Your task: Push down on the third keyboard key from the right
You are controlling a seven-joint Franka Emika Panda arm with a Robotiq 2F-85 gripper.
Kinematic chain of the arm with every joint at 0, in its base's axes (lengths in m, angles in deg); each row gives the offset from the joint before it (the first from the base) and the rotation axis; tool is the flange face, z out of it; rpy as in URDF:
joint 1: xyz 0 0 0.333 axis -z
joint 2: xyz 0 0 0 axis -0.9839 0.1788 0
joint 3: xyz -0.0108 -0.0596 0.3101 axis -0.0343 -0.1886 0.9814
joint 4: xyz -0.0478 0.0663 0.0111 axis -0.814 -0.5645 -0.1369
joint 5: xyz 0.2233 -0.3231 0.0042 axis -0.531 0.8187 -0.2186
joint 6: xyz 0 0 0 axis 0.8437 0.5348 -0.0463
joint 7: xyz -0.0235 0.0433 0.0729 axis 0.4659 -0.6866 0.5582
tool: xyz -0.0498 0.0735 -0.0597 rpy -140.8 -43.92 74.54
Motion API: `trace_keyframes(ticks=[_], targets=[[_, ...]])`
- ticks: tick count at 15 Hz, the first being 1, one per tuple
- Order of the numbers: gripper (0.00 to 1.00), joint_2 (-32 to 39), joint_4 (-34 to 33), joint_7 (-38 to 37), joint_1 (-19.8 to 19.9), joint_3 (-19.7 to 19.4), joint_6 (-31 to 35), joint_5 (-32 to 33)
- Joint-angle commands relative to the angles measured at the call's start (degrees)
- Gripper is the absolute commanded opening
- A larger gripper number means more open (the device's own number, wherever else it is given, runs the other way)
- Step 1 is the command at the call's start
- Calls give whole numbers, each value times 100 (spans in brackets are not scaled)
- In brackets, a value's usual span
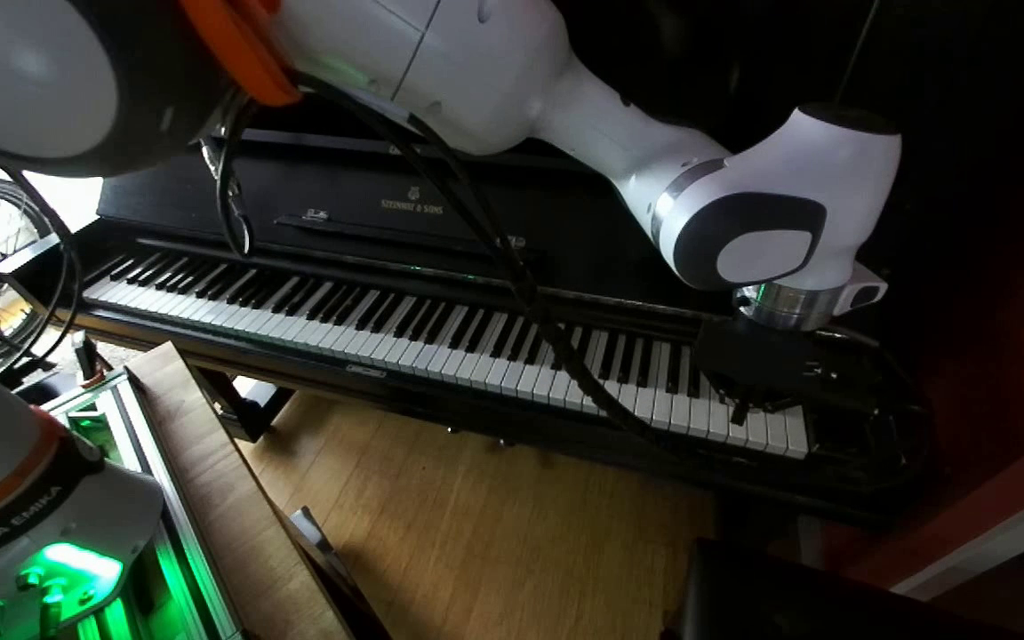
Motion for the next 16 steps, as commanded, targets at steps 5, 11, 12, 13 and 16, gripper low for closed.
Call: trace_keyframes(ticks=[5,11,12,13,16], targets=[[0,745,-976,-22,169,149,-27,216],[0,1026,-1330,49,229,212,14,269],[0,1065,-1385,50,239,225,4,264],[0,1094,-1434,62,252,241,-1,256],[0,1155,-1492,146,207,187,-10,127]])
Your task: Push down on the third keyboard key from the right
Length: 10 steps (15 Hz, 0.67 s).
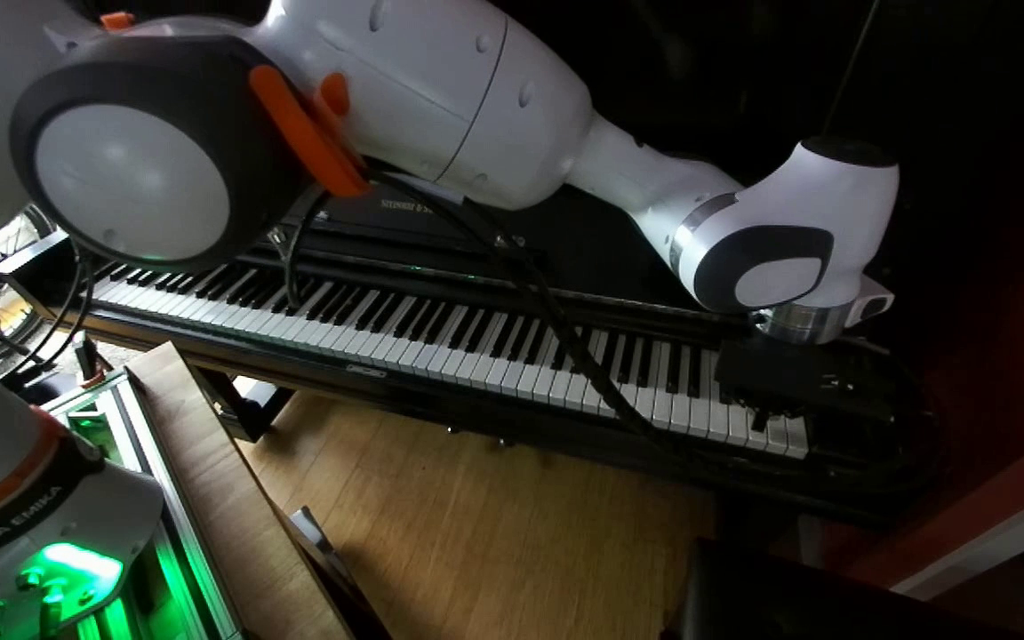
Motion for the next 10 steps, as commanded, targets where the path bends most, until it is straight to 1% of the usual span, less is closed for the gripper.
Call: trace_keyframes(ticks=[1,8,9,10], targets=[[0,252,-317,136,81,63,-24,-36],[0,376,-436,176,83,64,-69,-34],[0,433,-532,134,155,171,-106,83],[0,466,-566,139,161,177,-114,86]])
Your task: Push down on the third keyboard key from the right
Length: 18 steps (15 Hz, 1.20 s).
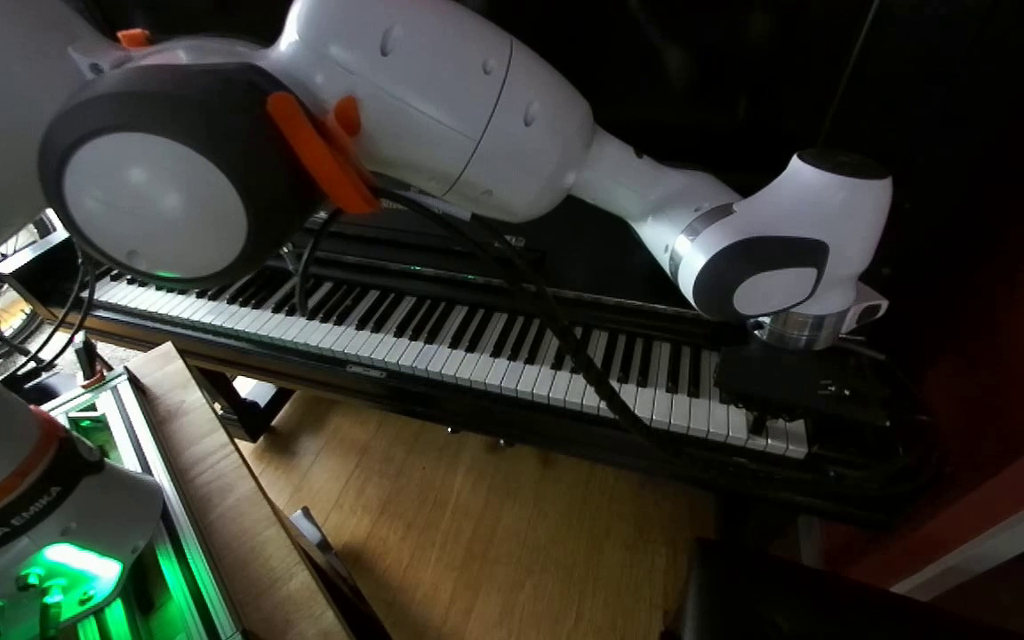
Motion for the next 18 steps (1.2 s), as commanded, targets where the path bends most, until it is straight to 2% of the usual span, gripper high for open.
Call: trace_keyframes(ticks=[1,12,18], targets=[[0,310,-413,99,171,186,-132,76],[0,713,-1057,102,276,271,-639,42],[0,404,-778,70,176,153,-538,6]])
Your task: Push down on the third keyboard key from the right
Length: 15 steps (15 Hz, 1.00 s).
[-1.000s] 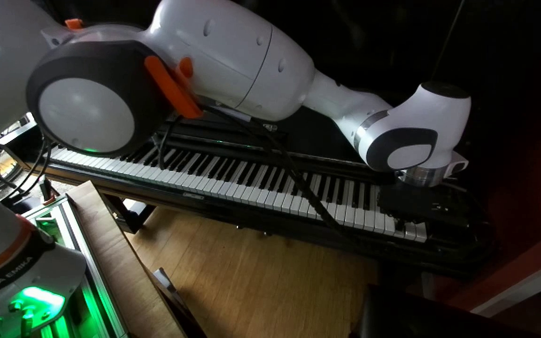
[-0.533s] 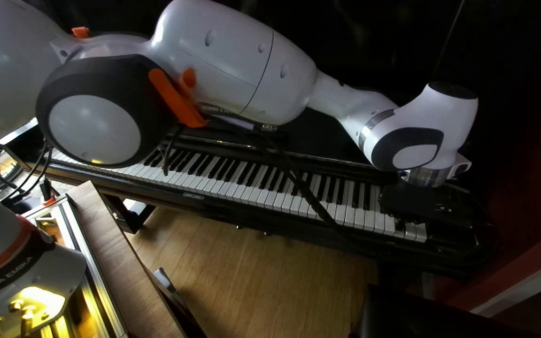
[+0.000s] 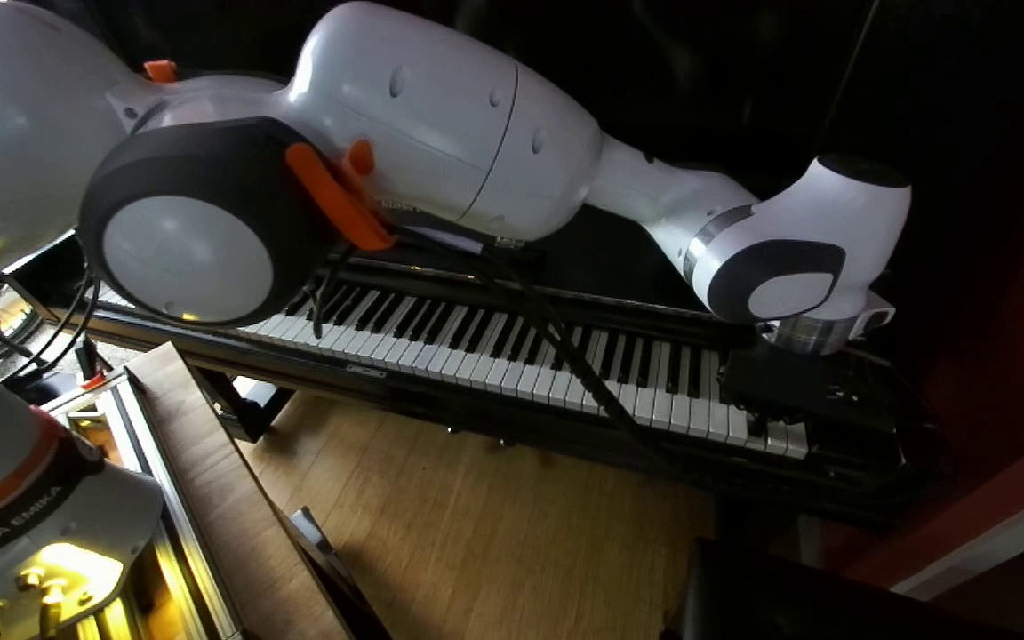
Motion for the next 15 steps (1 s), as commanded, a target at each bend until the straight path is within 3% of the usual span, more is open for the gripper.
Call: trace_keyframes(ticks=[1,6,7,9,15], targets=[[0,-53,34,40,0,-8,57,18],[0,-387,311,-23,-96,-65,227,63],[26,-449,335,-53,-82,-30,218,4],[32,-565,410,-34,-99,-33,250,18],[78,-1025,867,12,-149,-17,372,20]])
